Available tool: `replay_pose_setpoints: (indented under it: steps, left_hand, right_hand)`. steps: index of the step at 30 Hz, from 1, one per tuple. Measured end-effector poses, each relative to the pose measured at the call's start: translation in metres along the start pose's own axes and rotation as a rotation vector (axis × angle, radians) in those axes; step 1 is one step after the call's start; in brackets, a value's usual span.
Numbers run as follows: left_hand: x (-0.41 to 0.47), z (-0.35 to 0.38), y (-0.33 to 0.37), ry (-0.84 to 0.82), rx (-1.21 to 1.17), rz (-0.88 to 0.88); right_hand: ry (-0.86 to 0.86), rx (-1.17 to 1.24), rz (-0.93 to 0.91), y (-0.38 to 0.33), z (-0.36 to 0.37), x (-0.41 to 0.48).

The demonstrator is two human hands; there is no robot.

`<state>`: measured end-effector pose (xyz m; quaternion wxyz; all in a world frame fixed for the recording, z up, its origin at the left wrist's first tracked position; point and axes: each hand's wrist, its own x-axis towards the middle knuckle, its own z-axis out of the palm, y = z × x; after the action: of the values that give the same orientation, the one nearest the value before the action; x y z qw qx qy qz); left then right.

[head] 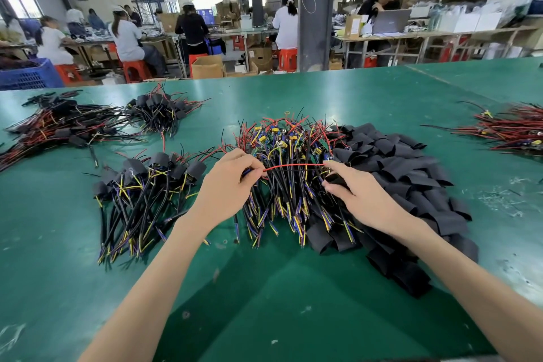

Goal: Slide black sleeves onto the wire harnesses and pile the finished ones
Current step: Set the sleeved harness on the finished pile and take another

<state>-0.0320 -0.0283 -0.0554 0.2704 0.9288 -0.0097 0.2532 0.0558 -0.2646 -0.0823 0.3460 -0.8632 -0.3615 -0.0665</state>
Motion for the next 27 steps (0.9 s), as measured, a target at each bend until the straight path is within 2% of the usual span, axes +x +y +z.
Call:
replay_pose_setpoints:
  steps: [4,12,20,27]
  left_hand:
    - [0.0000,-0.0007,0.0008,0.002,-0.006,-0.003]
    - [-0.0002,-0.0016,0.0011,-0.003,-0.007,-0.006]
    - [-0.0010,-0.0010,0.0025,0.001,-0.016,0.012]
    - [-0.0014,0.0008,0.0027,0.000,-0.016,0.026]
  right_hand:
    - [0.062,-0.057,-0.022,0.0016,-0.0007,0.0022]
    - [-0.142,-0.078,0.039,0.0078,0.0003,0.0021]
    - [0.113,0.095,0.004,0.0028,-0.0046,0.0024]
    - [0.195,0.277,0.027,0.0013,-0.0032,0.0027]
